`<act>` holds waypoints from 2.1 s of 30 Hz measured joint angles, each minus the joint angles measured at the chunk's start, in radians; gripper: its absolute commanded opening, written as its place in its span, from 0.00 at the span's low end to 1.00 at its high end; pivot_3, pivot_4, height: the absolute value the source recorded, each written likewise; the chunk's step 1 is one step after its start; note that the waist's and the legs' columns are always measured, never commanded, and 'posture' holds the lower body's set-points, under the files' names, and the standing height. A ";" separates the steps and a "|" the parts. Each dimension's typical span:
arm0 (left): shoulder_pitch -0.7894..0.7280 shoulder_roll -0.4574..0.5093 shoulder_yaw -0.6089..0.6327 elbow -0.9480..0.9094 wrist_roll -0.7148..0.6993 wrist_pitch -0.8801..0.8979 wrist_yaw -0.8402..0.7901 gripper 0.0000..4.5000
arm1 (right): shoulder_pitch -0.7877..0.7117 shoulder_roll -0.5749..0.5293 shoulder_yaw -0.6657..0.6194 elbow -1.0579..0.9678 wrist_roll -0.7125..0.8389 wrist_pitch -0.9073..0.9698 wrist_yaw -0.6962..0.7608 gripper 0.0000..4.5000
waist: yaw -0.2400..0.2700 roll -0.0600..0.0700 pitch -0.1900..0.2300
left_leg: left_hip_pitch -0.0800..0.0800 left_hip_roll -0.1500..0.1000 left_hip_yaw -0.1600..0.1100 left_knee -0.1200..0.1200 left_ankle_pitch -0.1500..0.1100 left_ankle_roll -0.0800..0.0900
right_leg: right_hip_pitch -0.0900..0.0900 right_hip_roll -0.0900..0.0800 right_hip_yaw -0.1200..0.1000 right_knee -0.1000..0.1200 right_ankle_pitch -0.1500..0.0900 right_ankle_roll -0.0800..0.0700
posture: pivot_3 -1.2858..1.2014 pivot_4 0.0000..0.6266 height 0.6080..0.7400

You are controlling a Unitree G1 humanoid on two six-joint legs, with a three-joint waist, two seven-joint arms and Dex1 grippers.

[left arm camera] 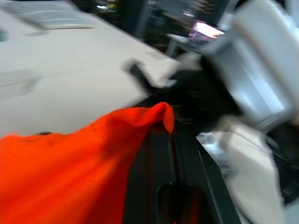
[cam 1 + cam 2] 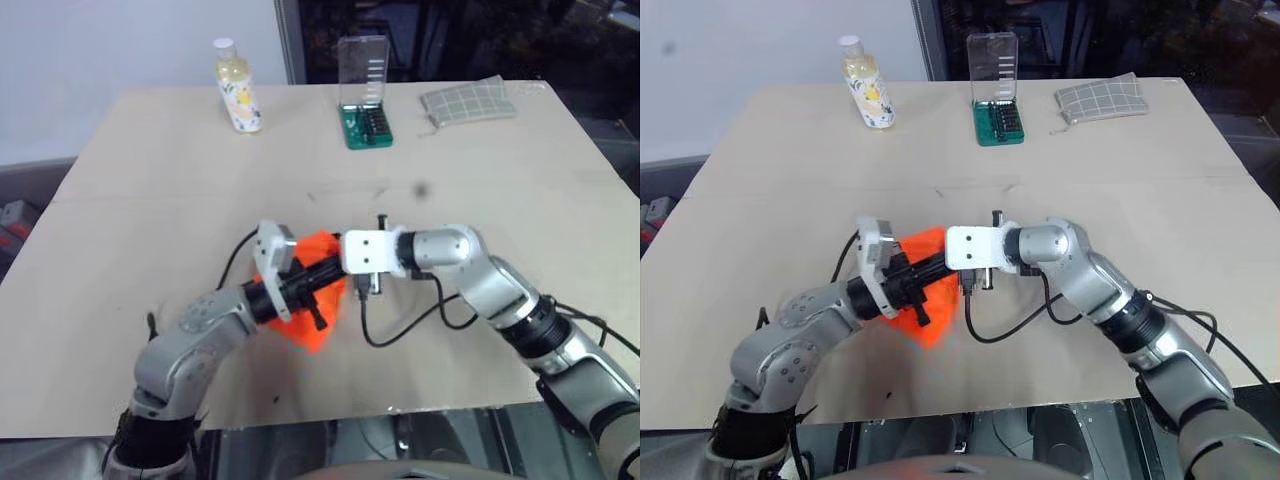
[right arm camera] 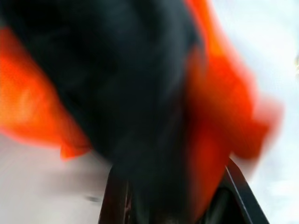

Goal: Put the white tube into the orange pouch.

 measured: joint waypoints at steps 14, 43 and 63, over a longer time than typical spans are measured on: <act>-0.148 -0.004 -0.084 0.145 0.073 -0.053 -0.152 0.00 | 0.028 -0.073 -0.060 0.046 -0.062 -0.064 0.024 0.10 | 0.005 0.000 0.000 | -0.001 0.000 0.000 0.001 0.000 0.000 | 0.000 -0.001 0.000 0.000 0.000 0.000 | 0.52 0.24 1.00; -0.280 0.088 -0.303 0.181 0.118 0.009 -0.568 0.00 | 0.298 -0.275 -0.262 -0.533 0.224 0.743 0.107 0.10 | 0.005 0.000 0.001 | 0.000 0.002 -0.001 0.006 -0.003 0.006 | 0.002 0.000 0.000 0.004 0.000 0.001 | 0.52 0.24 1.00; -0.221 0.078 -0.222 0.158 0.076 0.031 -0.466 0.00 | 0.357 -0.343 -0.479 -0.558 0.537 0.781 0.126 0.75 | 0.009 -0.001 0.001 | -0.001 0.002 -0.002 0.006 -0.003 0.006 | 0.002 -0.001 -0.001 0.003 0.000 0.001 | 0.52 0.24 1.00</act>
